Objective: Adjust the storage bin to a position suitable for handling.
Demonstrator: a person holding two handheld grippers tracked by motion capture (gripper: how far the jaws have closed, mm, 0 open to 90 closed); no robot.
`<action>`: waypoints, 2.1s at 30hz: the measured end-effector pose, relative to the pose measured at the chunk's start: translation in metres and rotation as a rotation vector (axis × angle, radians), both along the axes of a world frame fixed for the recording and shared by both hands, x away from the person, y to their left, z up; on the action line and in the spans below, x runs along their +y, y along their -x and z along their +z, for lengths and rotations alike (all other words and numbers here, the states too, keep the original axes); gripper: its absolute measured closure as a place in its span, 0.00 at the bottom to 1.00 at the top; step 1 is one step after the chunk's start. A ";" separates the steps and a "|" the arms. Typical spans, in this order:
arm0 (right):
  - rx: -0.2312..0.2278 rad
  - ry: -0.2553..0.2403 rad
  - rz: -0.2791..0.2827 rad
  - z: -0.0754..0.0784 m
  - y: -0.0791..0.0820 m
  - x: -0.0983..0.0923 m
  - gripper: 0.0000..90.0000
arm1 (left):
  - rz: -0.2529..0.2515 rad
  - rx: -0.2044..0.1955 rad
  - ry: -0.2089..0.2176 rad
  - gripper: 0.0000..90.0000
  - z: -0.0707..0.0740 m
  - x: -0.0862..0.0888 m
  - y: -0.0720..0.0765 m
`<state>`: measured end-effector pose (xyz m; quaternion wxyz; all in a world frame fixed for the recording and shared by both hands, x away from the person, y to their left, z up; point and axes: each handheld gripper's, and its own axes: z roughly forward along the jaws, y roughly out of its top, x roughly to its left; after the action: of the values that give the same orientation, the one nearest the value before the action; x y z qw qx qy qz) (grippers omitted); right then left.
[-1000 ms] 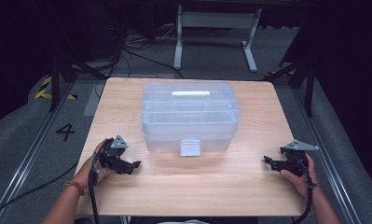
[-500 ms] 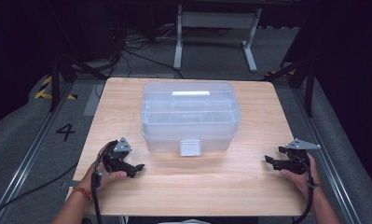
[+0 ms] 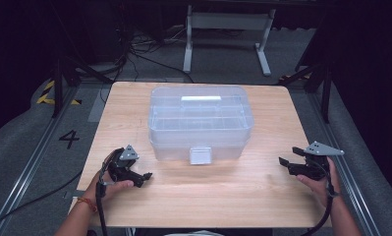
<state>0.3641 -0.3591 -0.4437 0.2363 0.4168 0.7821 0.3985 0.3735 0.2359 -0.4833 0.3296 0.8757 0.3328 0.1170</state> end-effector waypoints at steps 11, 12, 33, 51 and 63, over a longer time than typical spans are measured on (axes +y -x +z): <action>-0.064 -0.011 0.020 0.026 -0.002 0.008 0.32 | -0.001 0.000 -0.001 0.00 0.000 0.000 0.000; -0.073 -0.007 0.021 0.028 -0.002 0.008 0.32 | -0.001 0.000 0.000 0.00 0.000 0.000 0.000; -0.172 -0.017 0.105 0.086 -0.025 0.042 0.30 | 0.000 0.001 0.000 0.00 0.000 0.000 0.000; -0.201 -0.040 0.175 0.113 -0.050 0.089 0.29 | -0.001 -0.002 -0.005 0.00 0.000 0.000 0.000; -0.206 -0.029 0.223 0.120 -0.060 0.117 0.31 | -0.001 -0.002 -0.005 0.00 0.000 0.000 0.000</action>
<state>0.4239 -0.2419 -0.3239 0.2634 0.2876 0.7892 0.4744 0.3738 0.2360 -0.4830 0.3279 0.8766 0.3317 0.1186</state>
